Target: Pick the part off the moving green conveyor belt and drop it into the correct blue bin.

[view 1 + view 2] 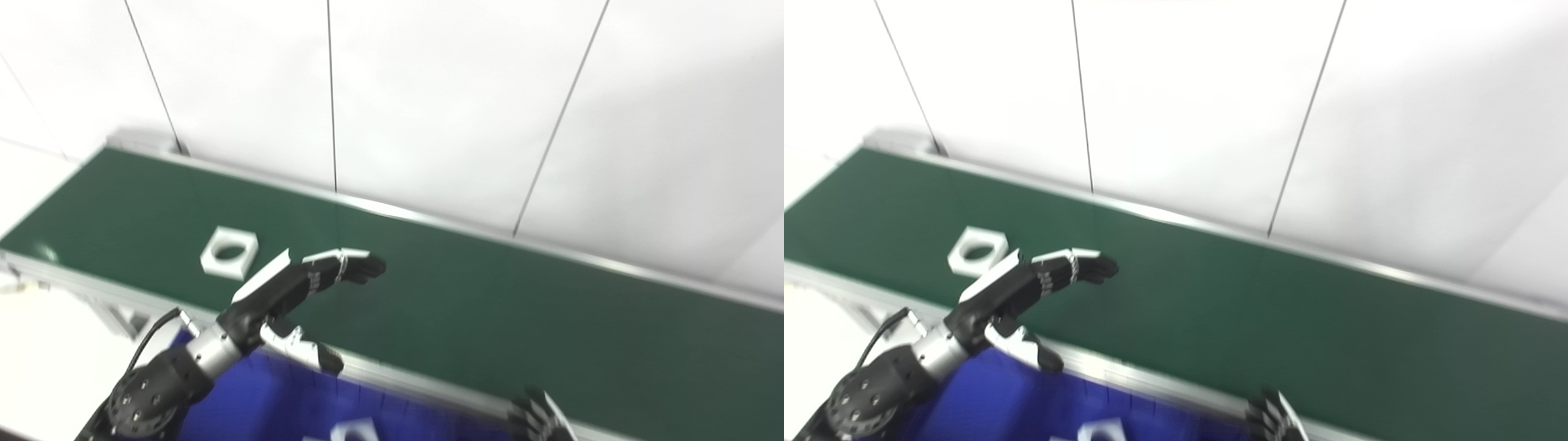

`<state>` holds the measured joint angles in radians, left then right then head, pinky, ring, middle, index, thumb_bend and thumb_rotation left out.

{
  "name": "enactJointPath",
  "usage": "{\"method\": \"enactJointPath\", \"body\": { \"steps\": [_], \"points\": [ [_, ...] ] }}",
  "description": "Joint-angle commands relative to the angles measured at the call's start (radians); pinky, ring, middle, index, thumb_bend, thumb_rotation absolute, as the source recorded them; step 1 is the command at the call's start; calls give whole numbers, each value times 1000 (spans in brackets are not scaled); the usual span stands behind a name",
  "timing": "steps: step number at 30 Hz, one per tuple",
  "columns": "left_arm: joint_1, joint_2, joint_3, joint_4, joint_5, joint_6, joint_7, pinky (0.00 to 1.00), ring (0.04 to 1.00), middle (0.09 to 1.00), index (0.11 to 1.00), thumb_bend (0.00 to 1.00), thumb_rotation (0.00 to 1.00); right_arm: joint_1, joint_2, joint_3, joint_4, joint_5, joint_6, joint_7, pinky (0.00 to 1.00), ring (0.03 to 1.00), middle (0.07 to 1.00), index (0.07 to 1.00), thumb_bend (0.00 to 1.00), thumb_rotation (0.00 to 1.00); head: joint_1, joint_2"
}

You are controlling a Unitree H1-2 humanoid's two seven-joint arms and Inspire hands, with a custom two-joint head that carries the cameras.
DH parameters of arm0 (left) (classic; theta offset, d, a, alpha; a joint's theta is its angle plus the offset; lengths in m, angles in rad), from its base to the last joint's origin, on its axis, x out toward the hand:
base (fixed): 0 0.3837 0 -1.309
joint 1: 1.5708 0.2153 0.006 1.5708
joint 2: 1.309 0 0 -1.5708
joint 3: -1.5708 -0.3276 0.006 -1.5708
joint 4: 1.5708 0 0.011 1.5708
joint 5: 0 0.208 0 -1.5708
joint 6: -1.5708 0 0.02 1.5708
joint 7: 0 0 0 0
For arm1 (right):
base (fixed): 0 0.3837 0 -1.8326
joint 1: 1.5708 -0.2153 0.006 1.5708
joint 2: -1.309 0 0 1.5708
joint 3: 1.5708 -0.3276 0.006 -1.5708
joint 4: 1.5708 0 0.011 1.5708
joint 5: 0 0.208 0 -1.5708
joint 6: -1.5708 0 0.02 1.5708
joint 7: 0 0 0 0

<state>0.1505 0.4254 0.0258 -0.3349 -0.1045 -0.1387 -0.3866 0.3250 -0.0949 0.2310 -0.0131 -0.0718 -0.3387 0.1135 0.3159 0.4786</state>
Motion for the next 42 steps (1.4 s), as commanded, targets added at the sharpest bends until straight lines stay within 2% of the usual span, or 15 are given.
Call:
{"method": "enactJointPath", "body": {
  "steps": [1,3,7,11,15,19,23,29,42],
  "points": [
    [-36,26,15,-16,33,-4,18,850,839,821,808,896,426,-8,-6,-7,-16,23,-68,11,716,791,827,891,709,893,29,-7],
    [-53,33,20,-16,56,18,19,841,845,827,806,912,413,-8,-11,-10,-13,32,-71,16,718,793,830,893,722,902,47,-14],
    [-106,70,16,5,150,16,10,832,838,827,821,893,393,-7,-17,-14,-23,43,-56,26,729,800,836,899,730,917,75,-25],
    [-153,113,15,4,250,61,5,834,847,830,823,902,357,-4,-16,-16,-28,45,-53,29,742,808,841,909,724,921,76,-25],
    [-205,154,16,26,294,106,-5,839,862,836,808,908,270,-3,-14,-18,-29,41,-56,30,737,807,838,911,721,946,69,-21],
    [-233,176,13,58,347,117,-1,802,857,839,805,905,200,-2,-13,-19,-32,49,-54,35,741,808,840,908,733,944,68,-16],
    [-255,196,0,86,426,129,4,798,858,845,808,907,189,0,-14,-20,-39,51,-44,37,745,810,843,910,737,944,68,-11],
    [-280,208,-20,141,529,103,25,809,865,853,823,903,109,1,-14,-20,-39,45,-50,37,742,809,842,908,745,954,66,-7],
    [-317,223,-51,302,645,59,93,809,877,866,840,935,113,-2,-10,-18,-42,45,-43,37,746,811,844,912,747,957,62,-1]
  ]
}}
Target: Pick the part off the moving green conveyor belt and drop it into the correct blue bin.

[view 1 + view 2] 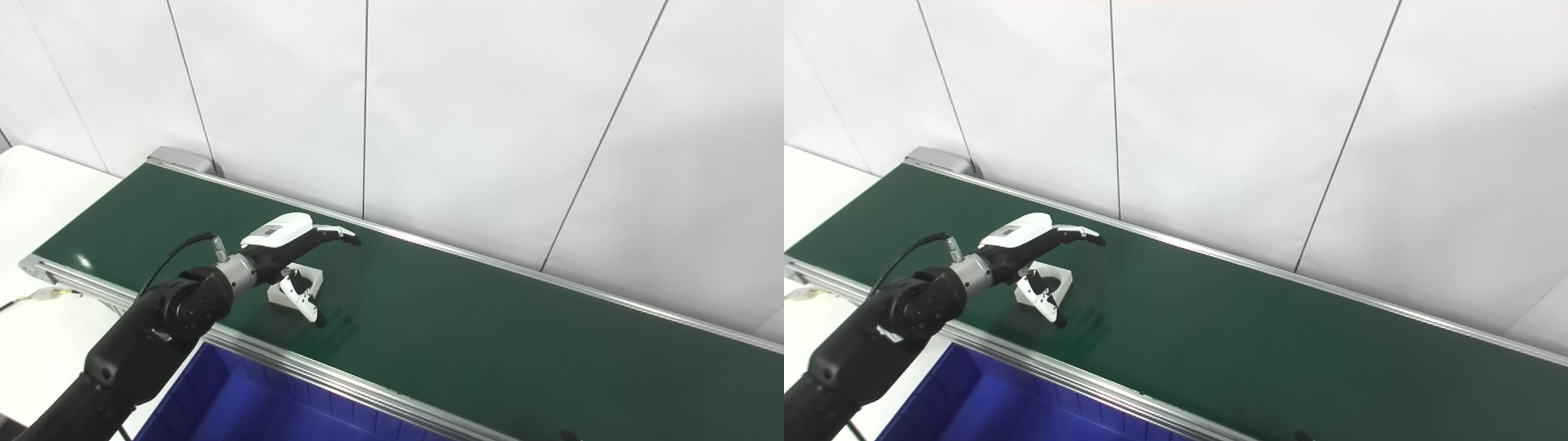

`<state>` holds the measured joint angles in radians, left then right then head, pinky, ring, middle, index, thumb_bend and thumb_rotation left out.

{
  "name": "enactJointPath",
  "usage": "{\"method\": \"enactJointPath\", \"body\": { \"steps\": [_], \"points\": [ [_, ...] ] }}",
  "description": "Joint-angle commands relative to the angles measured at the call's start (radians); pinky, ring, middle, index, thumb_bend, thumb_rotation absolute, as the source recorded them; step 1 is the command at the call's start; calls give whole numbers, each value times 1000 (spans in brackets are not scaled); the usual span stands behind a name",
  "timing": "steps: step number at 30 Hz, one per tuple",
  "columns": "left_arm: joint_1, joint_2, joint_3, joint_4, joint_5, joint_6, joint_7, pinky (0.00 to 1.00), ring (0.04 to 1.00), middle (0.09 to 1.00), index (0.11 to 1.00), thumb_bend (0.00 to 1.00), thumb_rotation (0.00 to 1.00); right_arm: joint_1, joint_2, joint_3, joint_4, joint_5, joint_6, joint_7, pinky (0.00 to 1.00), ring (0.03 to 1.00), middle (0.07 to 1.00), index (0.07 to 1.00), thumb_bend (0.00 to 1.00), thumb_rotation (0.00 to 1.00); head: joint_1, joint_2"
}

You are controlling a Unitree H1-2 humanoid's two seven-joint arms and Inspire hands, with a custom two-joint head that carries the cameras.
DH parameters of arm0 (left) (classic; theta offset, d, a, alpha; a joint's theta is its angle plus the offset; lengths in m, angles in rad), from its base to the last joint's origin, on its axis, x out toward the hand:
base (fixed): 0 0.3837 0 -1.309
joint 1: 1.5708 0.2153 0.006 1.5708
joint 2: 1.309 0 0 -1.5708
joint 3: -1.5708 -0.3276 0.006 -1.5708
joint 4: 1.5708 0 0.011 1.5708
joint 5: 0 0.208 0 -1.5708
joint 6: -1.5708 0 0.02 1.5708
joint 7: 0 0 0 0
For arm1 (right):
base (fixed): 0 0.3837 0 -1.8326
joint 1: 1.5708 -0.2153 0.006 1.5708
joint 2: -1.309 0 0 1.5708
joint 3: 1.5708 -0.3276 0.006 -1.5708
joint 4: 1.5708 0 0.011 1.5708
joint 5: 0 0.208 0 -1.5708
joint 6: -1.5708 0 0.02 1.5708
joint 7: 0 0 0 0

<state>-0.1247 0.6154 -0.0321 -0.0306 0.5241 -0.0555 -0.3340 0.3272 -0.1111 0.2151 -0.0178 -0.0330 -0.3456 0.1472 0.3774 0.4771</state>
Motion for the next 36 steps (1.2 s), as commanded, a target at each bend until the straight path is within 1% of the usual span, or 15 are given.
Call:
{"method": "enactJointPath", "body": {
  "steps": [1,3,5,7,11,14,16,17,19,26,31,32,35,36],
  "points": [
    [-44,34,5,5,23,-25,44,810,877,867,841,936,117,-5,7,-2,-38,7,-35,3,748,811,845,913,747,957,0,1],
    [-48,33,0,24,40,-18,50,822,882,871,843,936,113,-5,7,-2,-38,5,-35,3,747,811,844,911,746,959,0,1],
    [-52,26,-3,36,51,13,41,846,896,881,849,928,105,-7,8,-1,-34,11,-38,5,747,812,846,910,742,955,-1,0],
    [-57,19,-8,61,63,26,46,852,900,885,853,922,106,-9,8,-1,-32,12,-39,6,747,812,846,910,744,954,-3,1],
    [-70,6,-21,120,79,31,69,850,897,884,857,910,129,-14,7,-2,-22,13,-46,7,741,810,845,910,755,959,-6,0],
    [-75,-24,-33,165,87,39,101,861,900,886,853,897,114,-16,8,-3,-20,3,-45,3,732,804,842,908,764,965,-10,1],
    [-79,-33,-46,185,96,40,116,850,891,884,857,897,132,-16,8,-3,-21,2,-45,2,729,802,842,910,764,965,-9,1],
    [-81,-38,-52,190,100,48,119,851,881,883,861,901,159,-16,8,-3,-20,2,-44,2,728,801,842,909,764,965,-8,1],
    [-83,-49,-63,192,109,64,119,857,874,878,858,906,177,-16,8,-3,-20,4,-46,2,723,797,840,905,759,960,-8,1],
    [-94,-67,-105,190,147,117,109,888,879,890,865,908,193,-11,7,-1,-25,9,-50,5,726,802,843,910,752,952,-12,7],
    [-99,-79,-134,223,165,116,137,909,892,892,865,910,198,-6,8,0,-32,5,-48,4,727,803,844,912,749,955,-14,9],
    [-100,-80,-139,226,167,118,142,883,883,888,864,907,209,-5,8,0,-33,4,-47,3,727,803,846,912,753,957,-14,10],
    [-102,-85,-154,241,178,123,161,883,892,887,862,895,212,-4,8,0,-32,3,-51,3,725,803,847,914,753,962,-17,12],
    [-104,-87,-157,246,178,123,165,876,888,882,857,883,194,-3,8,0,-33,3,-50,3,726,803,846,914,757,961,-17,12]
  ]
}}
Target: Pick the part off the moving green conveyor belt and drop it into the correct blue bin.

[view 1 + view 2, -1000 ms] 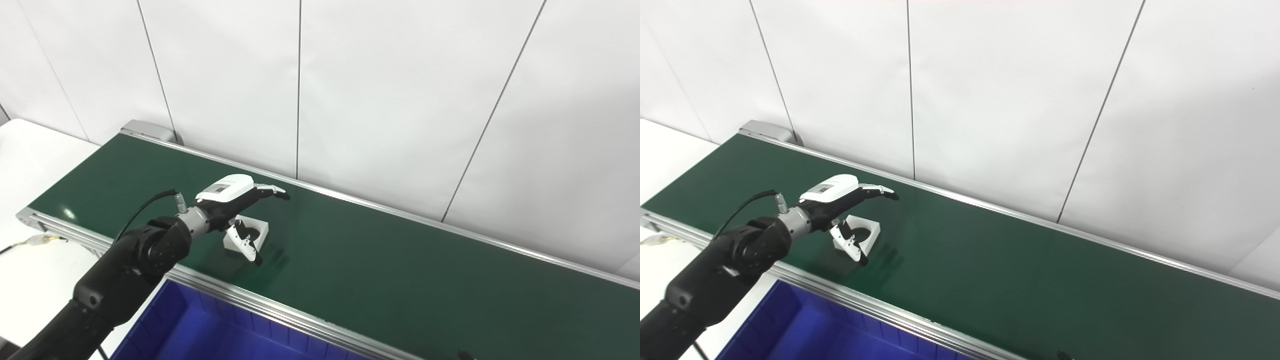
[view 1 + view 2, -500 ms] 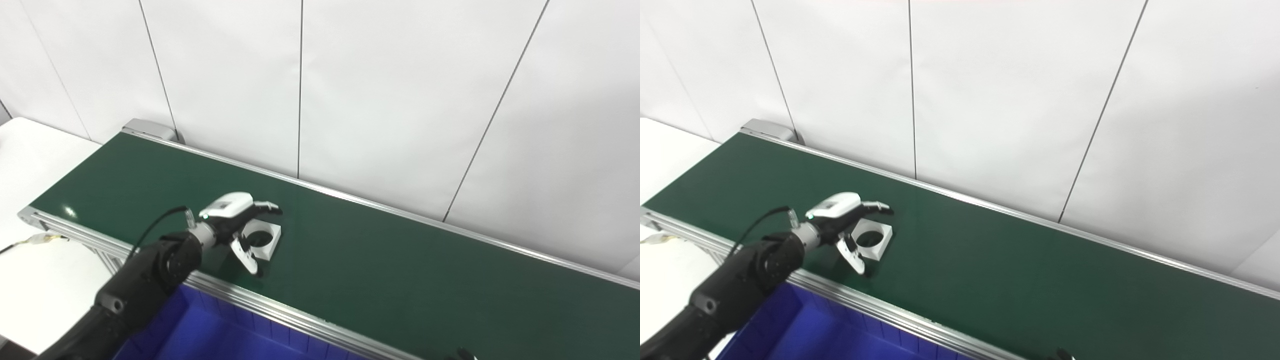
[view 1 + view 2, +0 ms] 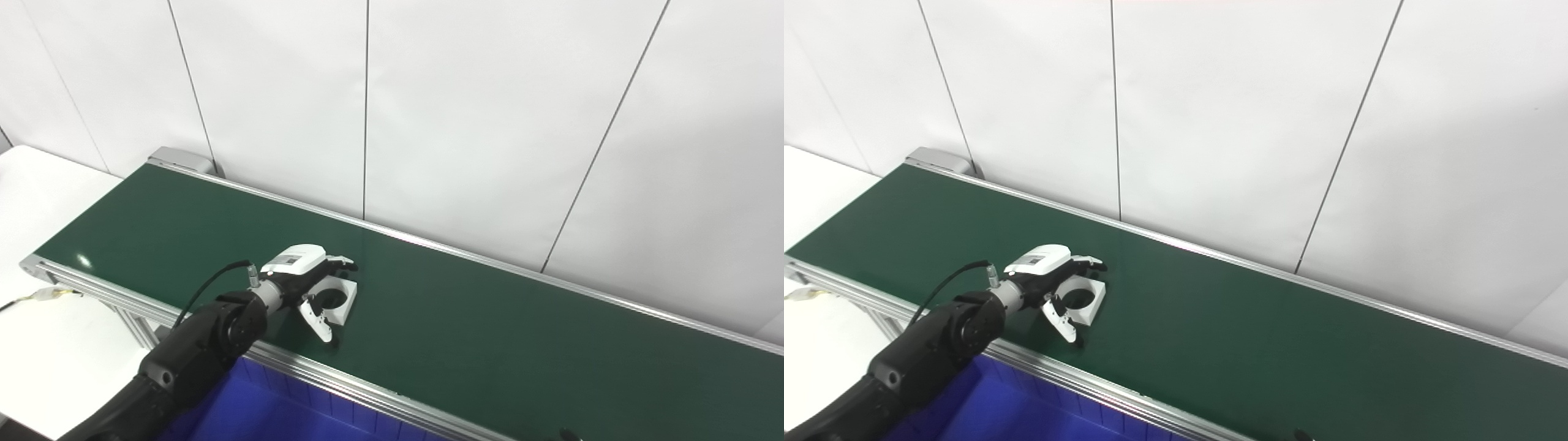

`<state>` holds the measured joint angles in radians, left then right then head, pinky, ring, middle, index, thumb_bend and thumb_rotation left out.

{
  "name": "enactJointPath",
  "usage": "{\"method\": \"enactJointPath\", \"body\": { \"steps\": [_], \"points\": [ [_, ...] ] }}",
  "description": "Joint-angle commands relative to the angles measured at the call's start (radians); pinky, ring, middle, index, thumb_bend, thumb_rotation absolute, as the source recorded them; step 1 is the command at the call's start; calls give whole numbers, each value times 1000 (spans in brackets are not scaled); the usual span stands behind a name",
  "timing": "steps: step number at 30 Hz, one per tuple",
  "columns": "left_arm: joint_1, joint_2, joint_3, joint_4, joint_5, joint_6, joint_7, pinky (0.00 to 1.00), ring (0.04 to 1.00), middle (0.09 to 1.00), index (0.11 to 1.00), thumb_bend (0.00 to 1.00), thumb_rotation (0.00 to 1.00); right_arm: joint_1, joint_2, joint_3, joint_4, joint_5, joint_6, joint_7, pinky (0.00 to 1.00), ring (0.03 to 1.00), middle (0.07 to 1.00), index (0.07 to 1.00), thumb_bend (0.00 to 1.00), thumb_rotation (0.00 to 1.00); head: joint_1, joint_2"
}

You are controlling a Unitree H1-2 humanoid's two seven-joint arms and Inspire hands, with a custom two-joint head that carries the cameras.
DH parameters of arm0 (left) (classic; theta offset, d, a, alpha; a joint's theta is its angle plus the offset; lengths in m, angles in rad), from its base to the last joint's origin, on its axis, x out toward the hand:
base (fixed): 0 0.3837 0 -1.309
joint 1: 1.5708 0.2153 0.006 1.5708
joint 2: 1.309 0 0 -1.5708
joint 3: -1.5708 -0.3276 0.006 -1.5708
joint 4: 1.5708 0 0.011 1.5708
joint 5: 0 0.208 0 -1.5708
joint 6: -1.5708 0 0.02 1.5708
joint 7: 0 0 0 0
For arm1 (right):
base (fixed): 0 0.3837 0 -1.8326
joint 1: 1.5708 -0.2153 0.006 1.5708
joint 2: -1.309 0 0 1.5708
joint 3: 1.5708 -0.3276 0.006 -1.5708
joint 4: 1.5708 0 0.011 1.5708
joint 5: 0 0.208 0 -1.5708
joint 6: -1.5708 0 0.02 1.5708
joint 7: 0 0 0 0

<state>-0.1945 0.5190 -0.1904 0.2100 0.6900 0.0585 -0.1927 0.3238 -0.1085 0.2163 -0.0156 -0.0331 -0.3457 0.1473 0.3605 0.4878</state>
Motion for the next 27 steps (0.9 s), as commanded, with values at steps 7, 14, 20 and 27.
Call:
{"method": "enactJointPath", "body": {
  "steps": [7,14,20,27],
  "points": [
    [-38,10,10,27,-7,1,53,891,851,810,779,810,71,7,5,-2,-48,10,-39,4,723,804,846,912,769,957,-2,6],
    [-33,33,5,49,-10,-41,74,855,727,673,572,621,54,7,2,-2,-51,16,-41,8,722,805,848,912,762,953,-4,14],
    [-25,35,-1,60,-27,-67,79,736,510,460,517,519,0,8,-1,-3,-54,16,-45,9,721,805,847,913,752,956,-8,20],
    [-23,37,-7,49,-36,-61,64,714,493,450,520,518,0,8,-5,-4,-55,23,-47,11,717,799,844,913,736,955,-6,24]
  ]
}}
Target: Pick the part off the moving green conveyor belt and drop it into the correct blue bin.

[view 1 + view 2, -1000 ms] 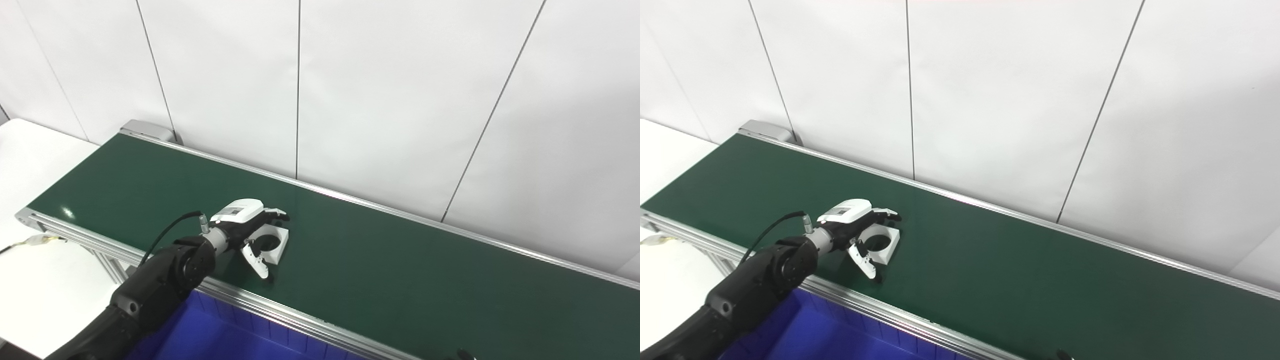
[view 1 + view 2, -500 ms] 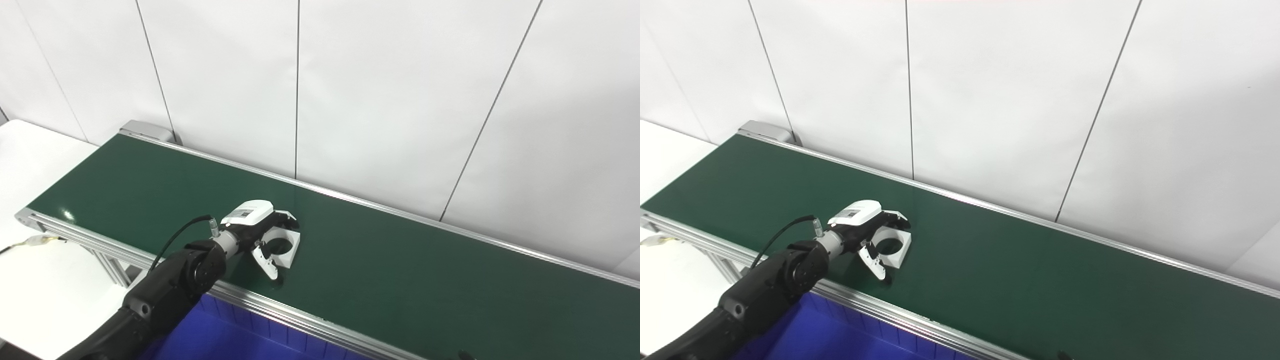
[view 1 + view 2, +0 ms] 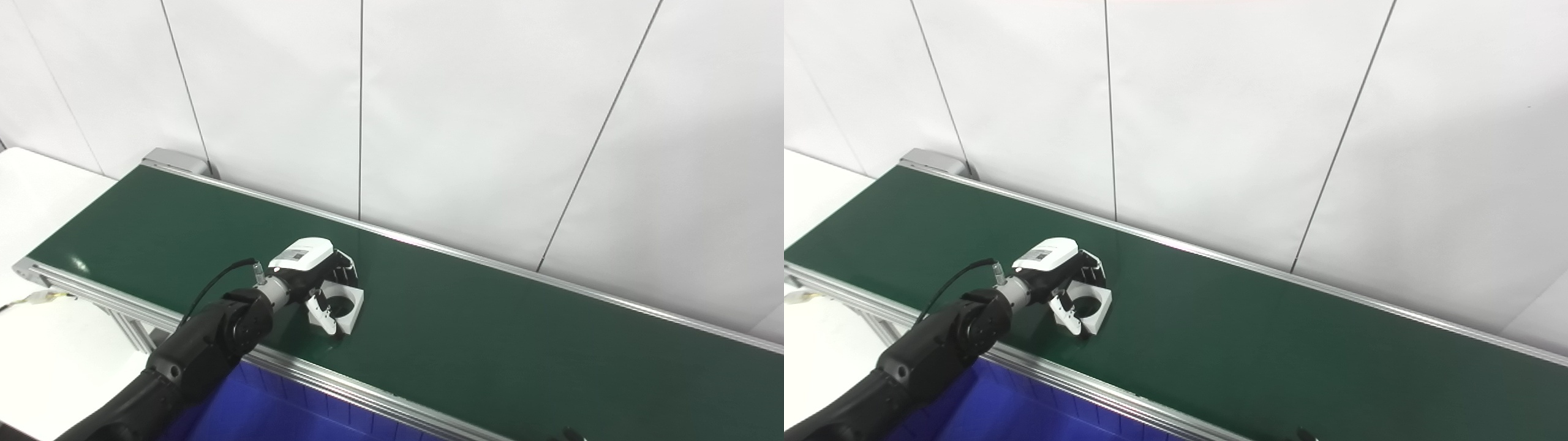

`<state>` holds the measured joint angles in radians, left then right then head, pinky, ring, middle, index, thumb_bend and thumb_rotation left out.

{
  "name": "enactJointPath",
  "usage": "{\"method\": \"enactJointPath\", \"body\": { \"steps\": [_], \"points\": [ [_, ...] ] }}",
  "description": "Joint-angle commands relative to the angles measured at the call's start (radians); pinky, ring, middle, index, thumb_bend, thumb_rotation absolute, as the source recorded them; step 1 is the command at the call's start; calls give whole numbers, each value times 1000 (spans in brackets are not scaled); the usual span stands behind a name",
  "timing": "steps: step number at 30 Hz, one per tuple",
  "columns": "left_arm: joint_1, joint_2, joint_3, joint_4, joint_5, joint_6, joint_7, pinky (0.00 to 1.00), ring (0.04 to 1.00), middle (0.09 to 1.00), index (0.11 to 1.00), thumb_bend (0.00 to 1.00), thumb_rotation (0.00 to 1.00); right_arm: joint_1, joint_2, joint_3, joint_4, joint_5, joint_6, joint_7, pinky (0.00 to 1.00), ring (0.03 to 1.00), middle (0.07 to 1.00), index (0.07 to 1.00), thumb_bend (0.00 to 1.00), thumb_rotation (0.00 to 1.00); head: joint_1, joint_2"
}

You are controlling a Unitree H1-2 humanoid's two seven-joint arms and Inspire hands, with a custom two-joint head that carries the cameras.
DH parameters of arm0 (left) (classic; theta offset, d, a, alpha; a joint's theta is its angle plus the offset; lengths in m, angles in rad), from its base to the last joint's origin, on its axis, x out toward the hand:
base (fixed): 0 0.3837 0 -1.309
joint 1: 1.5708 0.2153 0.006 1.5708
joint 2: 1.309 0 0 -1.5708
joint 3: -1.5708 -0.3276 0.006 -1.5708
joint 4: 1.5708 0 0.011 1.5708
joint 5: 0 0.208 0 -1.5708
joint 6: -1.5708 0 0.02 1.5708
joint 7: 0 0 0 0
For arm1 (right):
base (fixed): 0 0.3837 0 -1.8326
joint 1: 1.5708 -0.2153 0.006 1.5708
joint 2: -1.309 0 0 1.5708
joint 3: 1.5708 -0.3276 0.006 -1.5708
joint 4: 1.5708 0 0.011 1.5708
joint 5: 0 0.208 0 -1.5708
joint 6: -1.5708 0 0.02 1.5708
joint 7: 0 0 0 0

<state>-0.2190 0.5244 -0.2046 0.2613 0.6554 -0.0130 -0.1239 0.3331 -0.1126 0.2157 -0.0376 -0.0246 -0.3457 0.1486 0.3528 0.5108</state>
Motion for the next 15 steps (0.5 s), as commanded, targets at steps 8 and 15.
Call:
{"method": "enactJointPath", "body": {
  "steps": [8,15],
  "points": [
    [6,28,10,-15,-5,9,5,713,497,457,517,519,0,-2,-3,-2,-32,15,-51,9,709,797,846,916,736,953,-5,4],
    [34,32,31,-111,-45,13,-22,707,513,454,520,519,0,-1,-4,-2,-34,9,-48,7,706,793,843,913,745,956,-10,6]
  ]
}}
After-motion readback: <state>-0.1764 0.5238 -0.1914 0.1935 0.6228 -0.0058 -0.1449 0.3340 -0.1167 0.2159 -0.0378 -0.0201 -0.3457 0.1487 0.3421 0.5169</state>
